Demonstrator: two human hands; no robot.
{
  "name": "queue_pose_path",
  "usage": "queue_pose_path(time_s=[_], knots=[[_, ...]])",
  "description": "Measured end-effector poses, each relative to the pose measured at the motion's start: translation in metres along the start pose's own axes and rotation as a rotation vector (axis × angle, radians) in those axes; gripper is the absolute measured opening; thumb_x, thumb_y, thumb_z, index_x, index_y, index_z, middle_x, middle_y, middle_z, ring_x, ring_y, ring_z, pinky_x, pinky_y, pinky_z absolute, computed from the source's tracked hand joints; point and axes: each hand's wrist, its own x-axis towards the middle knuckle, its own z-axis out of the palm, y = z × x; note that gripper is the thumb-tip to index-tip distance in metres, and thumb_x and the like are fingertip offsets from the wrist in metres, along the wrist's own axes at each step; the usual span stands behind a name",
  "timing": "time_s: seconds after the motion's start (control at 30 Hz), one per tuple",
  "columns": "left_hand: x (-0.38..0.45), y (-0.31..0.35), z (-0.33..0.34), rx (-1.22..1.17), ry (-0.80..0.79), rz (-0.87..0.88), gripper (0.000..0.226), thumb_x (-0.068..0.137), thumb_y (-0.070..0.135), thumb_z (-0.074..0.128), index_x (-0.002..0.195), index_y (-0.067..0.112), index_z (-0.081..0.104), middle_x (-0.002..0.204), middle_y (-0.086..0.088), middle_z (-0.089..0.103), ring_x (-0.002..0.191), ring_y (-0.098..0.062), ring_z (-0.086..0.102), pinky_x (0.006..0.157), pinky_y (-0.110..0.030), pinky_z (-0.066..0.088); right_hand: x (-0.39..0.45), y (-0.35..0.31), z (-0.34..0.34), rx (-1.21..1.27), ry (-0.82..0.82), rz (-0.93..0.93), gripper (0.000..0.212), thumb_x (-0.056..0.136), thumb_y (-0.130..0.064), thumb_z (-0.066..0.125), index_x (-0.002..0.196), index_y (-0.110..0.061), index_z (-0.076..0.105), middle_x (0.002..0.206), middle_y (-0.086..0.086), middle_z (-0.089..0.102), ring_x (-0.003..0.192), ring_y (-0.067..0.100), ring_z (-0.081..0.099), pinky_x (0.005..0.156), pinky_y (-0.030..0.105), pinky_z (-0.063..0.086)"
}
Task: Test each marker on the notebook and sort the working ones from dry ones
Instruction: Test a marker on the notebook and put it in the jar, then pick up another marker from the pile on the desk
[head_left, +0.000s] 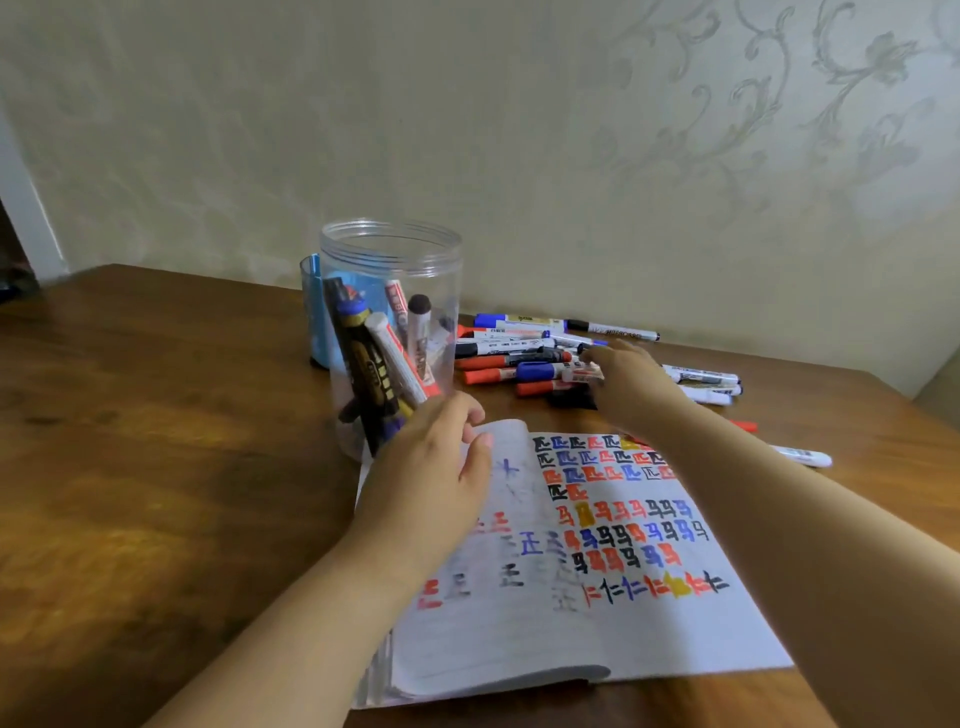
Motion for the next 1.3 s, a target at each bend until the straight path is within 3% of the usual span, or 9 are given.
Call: queue_pose_path(time_s=[0.13, 0.33, 0.43, 0.53, 0.7, 0.8, 1.0, 1.13, 1.3], knots=[[0.000, -0.001, 0.000, 0.113, 0.068, 0.083, 0.015, 0.083, 0.015, 0.062, 0.098, 0.012, 0.059, 0.093, -0.003, 0.062, 0.079, -0.020, 0.060, 0.064, -0.033, 0.053, 0.013, 0.000, 0.011, -0.136, 0.042, -0.051, 0.027, 0.094, -0.016, 0.049, 0.120, -0.013, 0.051, 0.119, 0.009, 0.052, 0.106, 0.026, 0.051, 0.084, 0.034, 0.042], [-0.001, 0.000, -0.001, 0.134, 0.073, 0.109, 0.014, 0.082, 0.021, 0.054, 0.093, 0.013, 0.058, 0.086, -0.002, 0.062, 0.073, -0.022, 0.061, 0.057, -0.037, 0.054, 0.014, 0.002, 0.016, -0.282, 0.118, -0.208, 0.035, 0.093, -0.020, 0.053, 0.127, -0.021, 0.047, 0.128, 0.004, 0.047, 0.121, 0.024, 0.040, 0.098, 0.035, 0.032], [-0.002, 0.002, -0.002, 0.107, 0.068, 0.100, 0.011, 0.085, 0.018, 0.058, 0.095, 0.013, 0.059, 0.089, -0.002, 0.063, 0.077, -0.021, 0.061, 0.059, -0.036, 0.054, 0.008, 0.003, 0.007, -0.269, 0.246, -0.304, 0.024, 0.096, -0.023, 0.048, 0.120, -0.018, 0.050, 0.121, 0.003, 0.052, 0.112, 0.025, 0.046, 0.088, 0.033, 0.033], [-0.004, 0.003, -0.002, 0.082, 0.056, 0.087, 0.013, 0.085, 0.018, 0.060, 0.097, 0.012, 0.059, 0.092, -0.002, 0.062, 0.080, -0.019, 0.059, 0.062, -0.032, 0.051, -0.014, -0.004, -0.018, 0.174, 0.390, -0.281, 0.019, 0.098, -0.024, 0.046, 0.105, -0.008, 0.054, 0.103, 0.008, 0.061, 0.092, 0.027, 0.054, 0.071, 0.031, 0.034], [-0.003, 0.008, -0.001, 0.036, 0.014, 0.100, 0.019, 0.087, 0.022, 0.059, 0.104, 0.014, 0.059, 0.100, 0.004, 0.058, 0.082, -0.007, 0.048, 0.067, -0.016, 0.039, -0.076, -0.006, -0.051, 0.852, 0.513, -0.009, 0.009, 0.089, -0.015, 0.059, 0.088, -0.020, 0.052, 0.078, -0.011, 0.064, 0.072, -0.002, 0.063, 0.062, 0.008, 0.044], [-0.005, 0.011, -0.002, 0.000, -0.024, 0.144, 0.028, 0.087, 0.024, 0.059, 0.113, 0.016, 0.056, 0.108, 0.009, 0.052, 0.092, -0.003, 0.045, 0.075, -0.014, 0.035, -0.108, 0.002, -0.047, 1.234, 0.391, 0.134, 0.005, 0.090, -0.009, 0.058, 0.087, -0.013, 0.056, 0.076, 0.003, 0.070, 0.076, 0.012, 0.070, 0.074, 0.024, 0.055], [-0.010, 0.017, 0.001, -0.038, -0.251, 0.215, 0.037, 0.092, 0.035, 0.048, 0.127, 0.026, 0.047, 0.116, 0.019, 0.042, 0.104, 0.007, 0.038, 0.086, -0.002, 0.031, -0.141, 0.017, -0.025, 1.789, 0.090, 0.318, 0.011, 0.090, 0.000, 0.053, 0.081, -0.005, 0.054, 0.068, 0.014, 0.060, 0.063, 0.014, 0.068, 0.062, 0.018, 0.055], [-0.010, 0.016, 0.005, 0.017, -0.360, 0.235, 0.027, 0.093, 0.035, 0.046, 0.111, 0.018, 0.055, 0.103, 0.010, 0.050, 0.096, -0.004, 0.044, 0.083, -0.017, 0.036, -0.144, 0.021, -0.019, 1.615, -0.023, 0.260, 0.009, 0.089, -0.002, 0.056, 0.082, -0.008, 0.058, 0.074, 0.007, 0.066, 0.075, 0.015, 0.067, 0.067, 0.020, 0.055], [-0.013, 0.018, 0.007, 0.098, -0.457, 0.231, 0.025, 0.095, 0.038, 0.038, 0.103, 0.019, 0.052, 0.097, 0.010, 0.048, 0.091, -0.007, 0.044, 0.078, -0.022, 0.038, -0.149, 0.023, -0.015, 0.303, 0.225, -0.231, 0.031, 0.089, -0.038, 0.057, 0.118, -0.028, 0.062, 0.121, -0.012, 0.054, 0.117, 0.010, 0.044, 0.098, 0.031, 0.038]])
